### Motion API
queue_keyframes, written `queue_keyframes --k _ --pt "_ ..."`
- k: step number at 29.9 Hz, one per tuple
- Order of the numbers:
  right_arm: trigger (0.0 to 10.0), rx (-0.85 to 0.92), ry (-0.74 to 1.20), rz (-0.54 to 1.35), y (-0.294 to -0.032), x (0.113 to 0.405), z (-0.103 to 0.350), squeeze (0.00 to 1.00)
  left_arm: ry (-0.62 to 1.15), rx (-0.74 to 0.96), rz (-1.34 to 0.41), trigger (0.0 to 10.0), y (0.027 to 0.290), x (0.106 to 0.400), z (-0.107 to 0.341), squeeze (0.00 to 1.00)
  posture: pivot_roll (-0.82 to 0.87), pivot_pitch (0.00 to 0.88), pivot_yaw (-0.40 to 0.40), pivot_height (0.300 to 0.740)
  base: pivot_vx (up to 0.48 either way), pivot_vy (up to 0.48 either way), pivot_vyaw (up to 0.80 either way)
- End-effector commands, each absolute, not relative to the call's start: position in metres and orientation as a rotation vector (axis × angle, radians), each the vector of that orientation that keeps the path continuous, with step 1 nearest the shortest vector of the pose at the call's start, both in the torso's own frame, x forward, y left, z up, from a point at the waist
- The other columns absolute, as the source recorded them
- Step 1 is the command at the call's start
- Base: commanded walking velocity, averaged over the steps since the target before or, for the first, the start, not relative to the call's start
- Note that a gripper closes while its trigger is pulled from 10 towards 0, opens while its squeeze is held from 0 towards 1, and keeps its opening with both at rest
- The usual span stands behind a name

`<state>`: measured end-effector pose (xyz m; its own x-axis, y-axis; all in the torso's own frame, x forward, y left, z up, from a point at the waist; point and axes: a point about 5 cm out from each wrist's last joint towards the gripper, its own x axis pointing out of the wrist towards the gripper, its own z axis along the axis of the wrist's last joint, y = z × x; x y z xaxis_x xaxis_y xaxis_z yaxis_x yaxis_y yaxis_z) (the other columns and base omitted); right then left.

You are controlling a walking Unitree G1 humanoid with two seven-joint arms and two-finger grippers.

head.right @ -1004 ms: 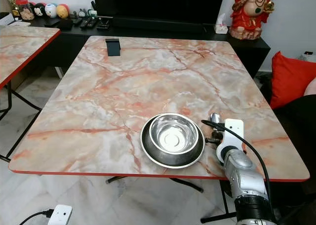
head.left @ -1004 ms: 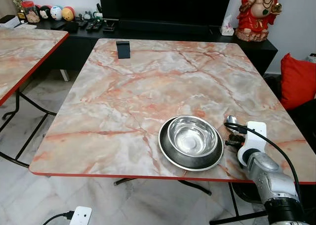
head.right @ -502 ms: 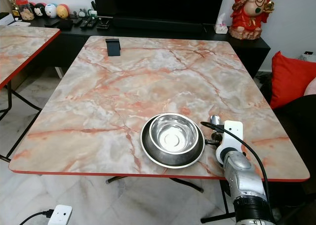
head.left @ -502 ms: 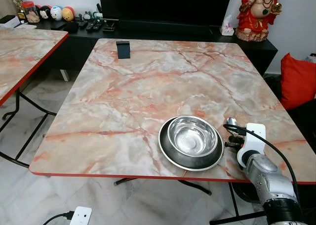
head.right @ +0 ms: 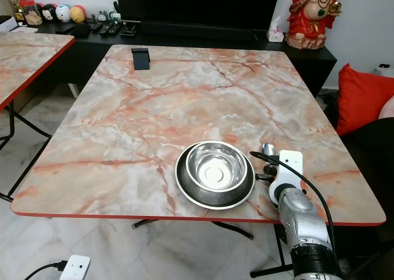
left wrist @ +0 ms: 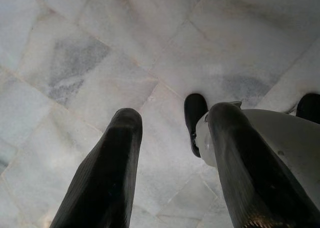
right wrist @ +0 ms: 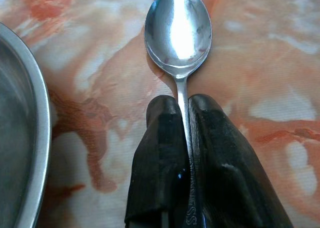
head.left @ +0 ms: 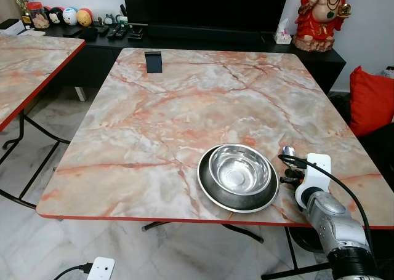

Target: Setting the table

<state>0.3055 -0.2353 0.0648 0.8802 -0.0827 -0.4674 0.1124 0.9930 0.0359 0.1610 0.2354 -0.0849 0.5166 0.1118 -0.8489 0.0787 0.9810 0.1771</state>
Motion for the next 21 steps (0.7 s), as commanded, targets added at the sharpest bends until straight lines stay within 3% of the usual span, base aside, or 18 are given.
queue_keyframes --k 1,19,20,21 --pt "10.0 0.066 0.501 -0.106 -0.2343 0.3056 0.0611 0.09 1.054 0.212 0.018 10.0 0.2354 0.1556 -0.0874 0.0 0.01 0.0 -0.03 0.728 0.0 0.0 0.0" --pt "10.0 0.059 0.502 -0.107 -0.233 0.3086 0.0615 0.14 1.056 0.206 0.026 10.0 0.2349 0.1557 -0.0875 0.0 0.02 0.0 -0.035 0.728 0.0 0.0 0.0" --pt "10.0 0.061 0.5 -0.108 -0.233 0.3091 0.0618 0.24 1.057 0.205 0.026 10.0 0.2348 0.1557 -0.0876 0.0 0.02 0.0 -0.035 0.728 0.0 0.0 0.0" --pt "10.0 0.061 0.499 -0.108 -0.233 0.3092 0.0619 0.24 1.057 0.205 0.026 10.0 0.2347 0.1557 -0.0876 0.0 0.02 0.0 -0.035 0.728 0.0 0.0 0.0"
